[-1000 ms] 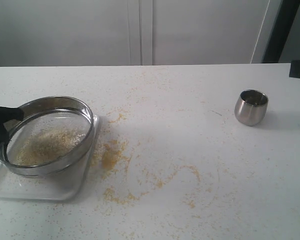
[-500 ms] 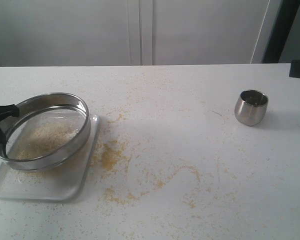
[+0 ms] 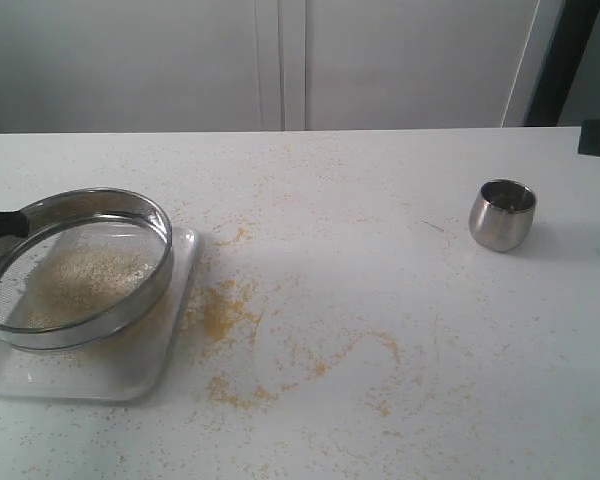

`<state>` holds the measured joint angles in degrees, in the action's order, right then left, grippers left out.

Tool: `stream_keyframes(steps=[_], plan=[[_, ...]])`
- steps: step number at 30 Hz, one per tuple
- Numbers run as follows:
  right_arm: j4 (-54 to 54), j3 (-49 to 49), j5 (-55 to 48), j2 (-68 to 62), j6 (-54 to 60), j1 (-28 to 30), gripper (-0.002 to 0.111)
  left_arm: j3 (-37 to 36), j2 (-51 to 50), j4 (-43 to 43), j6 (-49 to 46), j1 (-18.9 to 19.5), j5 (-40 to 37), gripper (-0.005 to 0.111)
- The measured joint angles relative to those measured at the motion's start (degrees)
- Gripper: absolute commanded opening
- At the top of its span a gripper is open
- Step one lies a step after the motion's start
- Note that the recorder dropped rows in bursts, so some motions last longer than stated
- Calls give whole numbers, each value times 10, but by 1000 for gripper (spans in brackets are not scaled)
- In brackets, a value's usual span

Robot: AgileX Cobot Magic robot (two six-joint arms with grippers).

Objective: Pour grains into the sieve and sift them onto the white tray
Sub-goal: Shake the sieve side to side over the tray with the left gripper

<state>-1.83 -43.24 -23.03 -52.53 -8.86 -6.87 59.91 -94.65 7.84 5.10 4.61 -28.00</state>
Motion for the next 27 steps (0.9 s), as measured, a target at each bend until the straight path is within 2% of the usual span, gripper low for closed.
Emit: stream_keyframes(steps=[3,5,10,12,17,21,23,24,27], plan=[[0,0,0,0,0,0,0,-5,0,-20,56,21,4,0],[0,0,0,0,0,0,0,-9,-2,-20,61,19,7,0],[0,0,0,0,0,0,0,-11,1,-13,-5,-32,23,0],[0,0,0,0,0,0,0,-11,2,-29,-2,-36,28,0],[0,0,0,0,0,0,0,-11,-9,-46,68,-10,26,0],[0,0,0,0,0,0,0,-11,-11,-26,14,-48,20,0],[0,0,0,0,0,0,0,-11,-11,-31,5,-54,21,0],[0,0,0,0,0,0,0,-11,-13,-38,17,-50,21,0],[0,0,0,0,0,0,0,-11,-21,-51,75,-7,21,0]])
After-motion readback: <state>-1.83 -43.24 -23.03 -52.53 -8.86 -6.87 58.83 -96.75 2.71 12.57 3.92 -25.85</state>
